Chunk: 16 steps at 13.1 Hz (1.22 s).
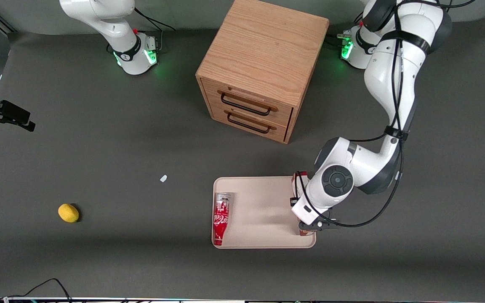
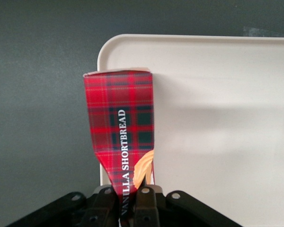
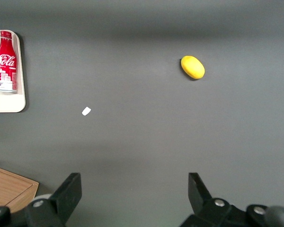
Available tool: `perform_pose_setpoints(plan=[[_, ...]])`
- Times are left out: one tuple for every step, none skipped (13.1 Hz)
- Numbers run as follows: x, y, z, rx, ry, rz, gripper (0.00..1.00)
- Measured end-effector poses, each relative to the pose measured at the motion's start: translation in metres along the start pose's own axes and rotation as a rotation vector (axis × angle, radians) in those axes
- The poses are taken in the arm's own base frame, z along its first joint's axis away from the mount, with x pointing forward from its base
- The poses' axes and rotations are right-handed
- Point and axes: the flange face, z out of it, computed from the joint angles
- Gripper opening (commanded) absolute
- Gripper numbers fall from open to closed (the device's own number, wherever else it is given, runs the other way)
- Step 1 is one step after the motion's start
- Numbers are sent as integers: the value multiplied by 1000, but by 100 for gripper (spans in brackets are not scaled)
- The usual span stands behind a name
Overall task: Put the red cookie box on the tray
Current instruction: 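Lower the cookie box onto the tray beside the red can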
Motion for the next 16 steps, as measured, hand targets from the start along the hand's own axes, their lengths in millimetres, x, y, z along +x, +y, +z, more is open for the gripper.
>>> perform_pose_setpoints(plan=[[0, 0, 2, 10, 7, 7, 0], [1, -1, 3, 16, 12, 11, 0], [2, -2, 5, 16, 19, 12, 0], [3, -3, 7, 17, 24, 10, 27], [4, -4, 8, 15, 30, 9, 99], [5, -4, 9, 15, 35, 9, 100], [5, -4, 11, 15, 38, 10, 100], [5, -4, 12, 14, 41, 10, 100], [5, -3, 11, 13, 44, 10, 100], [6, -3, 10, 11, 46, 9, 100], [6, -3, 10, 10, 49, 8, 100], [7, -3, 8, 8, 51, 5, 100], [8, -3, 5, 2, 55, -3, 100], [10, -2, -2, -7, 63, -14, 100], [12, -2, -10, -18, 71, -27, 100], [14, -4, -24, -27, 82, -38, 100]])
